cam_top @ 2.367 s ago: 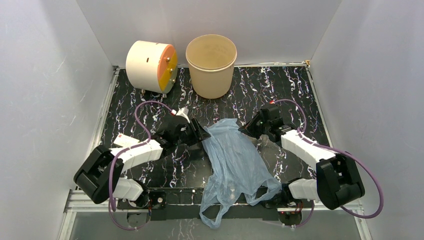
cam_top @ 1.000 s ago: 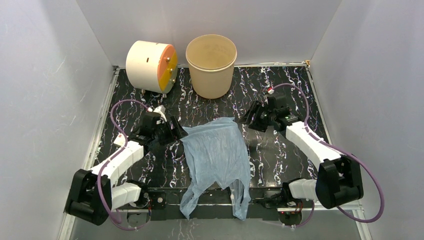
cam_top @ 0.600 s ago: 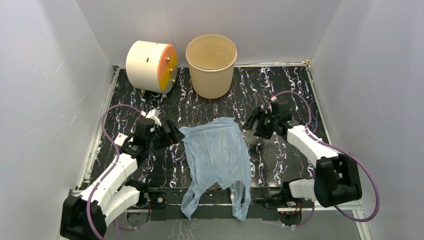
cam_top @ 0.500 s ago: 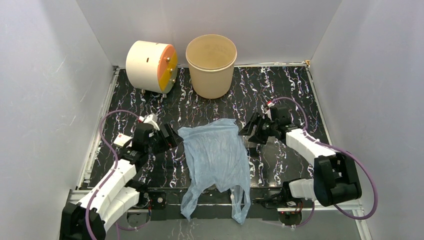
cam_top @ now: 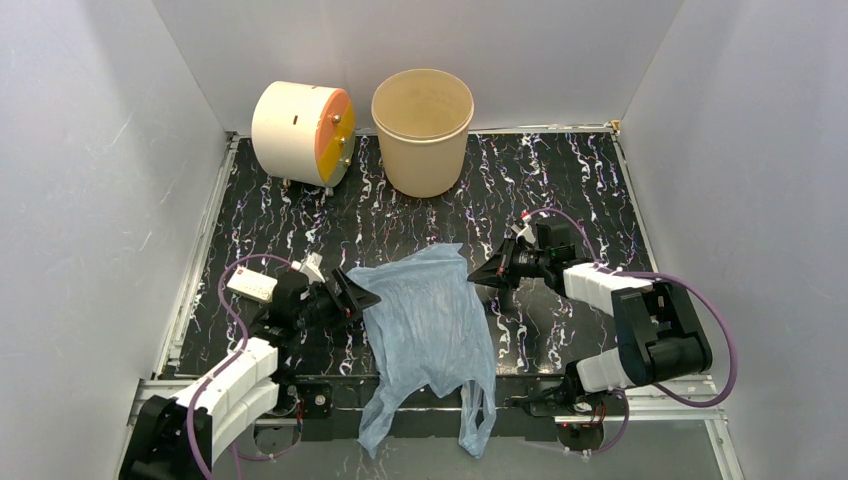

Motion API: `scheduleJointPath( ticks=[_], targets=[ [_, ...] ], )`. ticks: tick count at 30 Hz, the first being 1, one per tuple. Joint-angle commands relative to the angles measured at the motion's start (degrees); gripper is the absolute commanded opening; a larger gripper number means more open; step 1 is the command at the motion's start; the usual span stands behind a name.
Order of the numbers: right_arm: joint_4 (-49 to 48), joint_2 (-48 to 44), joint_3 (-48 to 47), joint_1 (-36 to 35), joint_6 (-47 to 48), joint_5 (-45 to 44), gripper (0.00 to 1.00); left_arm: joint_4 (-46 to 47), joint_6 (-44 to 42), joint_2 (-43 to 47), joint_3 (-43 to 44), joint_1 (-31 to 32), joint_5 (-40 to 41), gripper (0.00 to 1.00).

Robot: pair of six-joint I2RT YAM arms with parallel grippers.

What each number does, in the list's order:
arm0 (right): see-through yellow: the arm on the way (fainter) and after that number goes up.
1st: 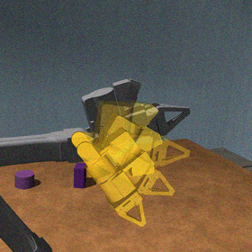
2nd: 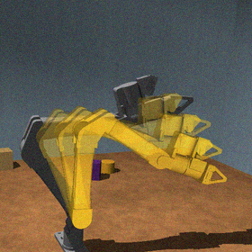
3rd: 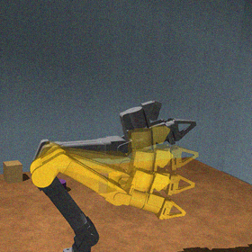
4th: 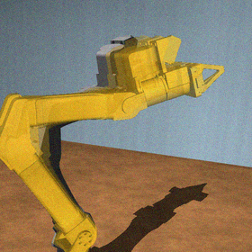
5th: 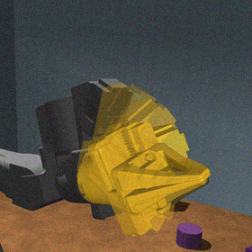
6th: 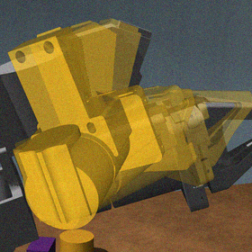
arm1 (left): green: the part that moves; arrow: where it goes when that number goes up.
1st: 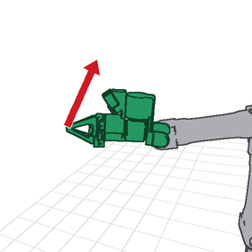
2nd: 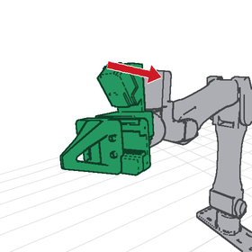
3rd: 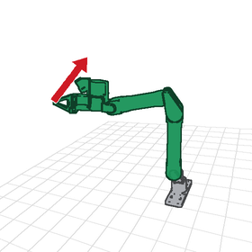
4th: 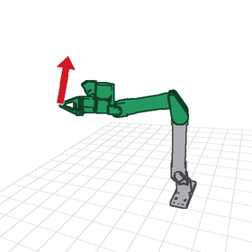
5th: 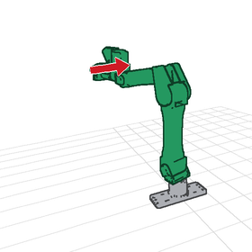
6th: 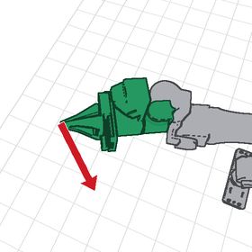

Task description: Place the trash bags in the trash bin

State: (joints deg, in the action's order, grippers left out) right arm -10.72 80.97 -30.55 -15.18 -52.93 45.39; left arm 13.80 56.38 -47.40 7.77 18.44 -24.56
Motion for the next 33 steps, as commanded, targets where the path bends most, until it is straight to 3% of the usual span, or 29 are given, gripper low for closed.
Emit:
scheduleJointPath(
  ticks=[1, 4, 6, 16, 23, 24, 26, 29, 33],
  targets=[
    [-2.4, 1.4, -1.1, -0.1, -2.3, 0.3, 0.04, -0.2, -2.3, -0.5, 3.3, -0.1, -6.4, 0.74],
    [-4.1, 2.2, -0.3, 0.0, -3.5, 1.1, 0.02, -2.0, -1.7, 1.4, 1.4, 0.0, -5.9, 0.62],
    [-4.4, 2.0, 0.1, 0.0, -3.3, 1.0, 0.01, -2.0, -0.6, 3.1, -0.3, 0.1, -5.0, 0.48],
    [8.0, 0.8, -7.5, 3.1, 5.3, -3.3, 0.00, -2.1, -4.2, 0.0, 2.7, 0.2, -4.5, 0.00],
    [12.5, -2.0, -8.9, 5.9, 8.0, -6.4, 0.00, -6.4, -9.3, -2.7, 8.5, 0.2, -1.7, 0.01],
    [13.3, -2.2, -8.9, 6.2, 8.1, -6.9, 0.00, -7.5, -10.1, -3.1, 9.4, 0.2, -1.5, 0.12],
    [13.4, -2.7, -7.9, 6.7, 7.6, -7.5, 0.00, -8.1, -10.9, -4.0, 10.6, 0.2, -2.3, 0.48],
    [12.3, -3.0, -6.1, 7.2, 5.9, -8.2, 0.00, -7.2, -11.4, -5.2, 10.7, 0.2, -6.3, 0.60],
    [11.2, -4.0, -4.1, 7.6, 3.7, -10.3, 0.00, -4.3, -10.1, -4.7, 8.5, 3.0, -10.1, 0.62]
  ],
)
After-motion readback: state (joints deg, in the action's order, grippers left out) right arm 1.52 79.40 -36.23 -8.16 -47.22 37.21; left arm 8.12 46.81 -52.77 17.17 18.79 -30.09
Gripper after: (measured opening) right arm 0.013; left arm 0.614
